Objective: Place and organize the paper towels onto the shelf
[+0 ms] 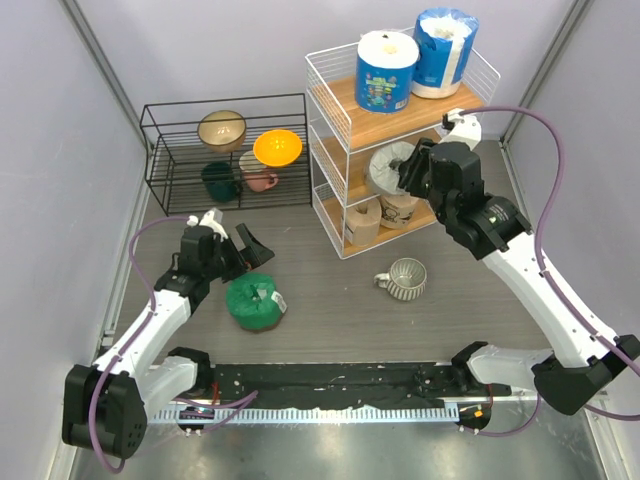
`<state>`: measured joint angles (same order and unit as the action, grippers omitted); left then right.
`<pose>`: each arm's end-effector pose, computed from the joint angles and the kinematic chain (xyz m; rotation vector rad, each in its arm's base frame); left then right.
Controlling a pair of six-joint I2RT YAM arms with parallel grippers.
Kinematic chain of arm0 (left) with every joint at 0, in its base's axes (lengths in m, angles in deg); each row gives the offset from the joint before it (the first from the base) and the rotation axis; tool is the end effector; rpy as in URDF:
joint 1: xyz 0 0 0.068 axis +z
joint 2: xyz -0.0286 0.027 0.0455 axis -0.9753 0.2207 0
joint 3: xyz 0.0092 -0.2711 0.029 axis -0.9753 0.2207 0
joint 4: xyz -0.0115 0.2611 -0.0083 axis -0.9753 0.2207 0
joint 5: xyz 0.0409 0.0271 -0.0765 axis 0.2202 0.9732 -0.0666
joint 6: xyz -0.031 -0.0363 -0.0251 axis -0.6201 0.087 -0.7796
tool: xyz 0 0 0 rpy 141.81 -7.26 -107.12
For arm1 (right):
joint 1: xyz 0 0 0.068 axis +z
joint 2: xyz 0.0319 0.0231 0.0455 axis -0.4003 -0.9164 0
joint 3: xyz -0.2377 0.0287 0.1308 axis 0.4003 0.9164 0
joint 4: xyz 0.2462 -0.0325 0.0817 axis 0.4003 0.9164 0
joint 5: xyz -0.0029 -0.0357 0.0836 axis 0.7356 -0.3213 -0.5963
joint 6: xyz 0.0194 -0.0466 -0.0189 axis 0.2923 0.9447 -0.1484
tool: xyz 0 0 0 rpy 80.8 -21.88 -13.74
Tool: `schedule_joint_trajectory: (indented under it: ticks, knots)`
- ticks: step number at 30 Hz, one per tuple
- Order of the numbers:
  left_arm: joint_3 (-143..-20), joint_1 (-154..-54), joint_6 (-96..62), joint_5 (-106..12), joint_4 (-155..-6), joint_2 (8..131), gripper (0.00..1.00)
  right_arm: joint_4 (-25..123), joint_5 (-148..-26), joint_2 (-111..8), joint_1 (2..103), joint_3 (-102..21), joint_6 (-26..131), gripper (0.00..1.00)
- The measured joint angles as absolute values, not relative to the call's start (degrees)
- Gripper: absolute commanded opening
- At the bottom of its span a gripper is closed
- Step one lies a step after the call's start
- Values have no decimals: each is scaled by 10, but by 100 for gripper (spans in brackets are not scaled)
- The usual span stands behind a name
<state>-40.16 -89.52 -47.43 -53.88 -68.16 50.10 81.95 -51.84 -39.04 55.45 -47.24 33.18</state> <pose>0.2022 -0.0536 0.2186 -0.4316 2.2481 -0.8068 0.2191 0.1168 0.4377 0.2225 1.8777 0.2283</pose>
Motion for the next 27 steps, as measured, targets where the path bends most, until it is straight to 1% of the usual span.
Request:
schedule_joint_trajectory:
  ticks: [27]
  knots:
    - [-402,-895,-476,-541,-681,501,100,758,-577,-448,519,-495,320,36]
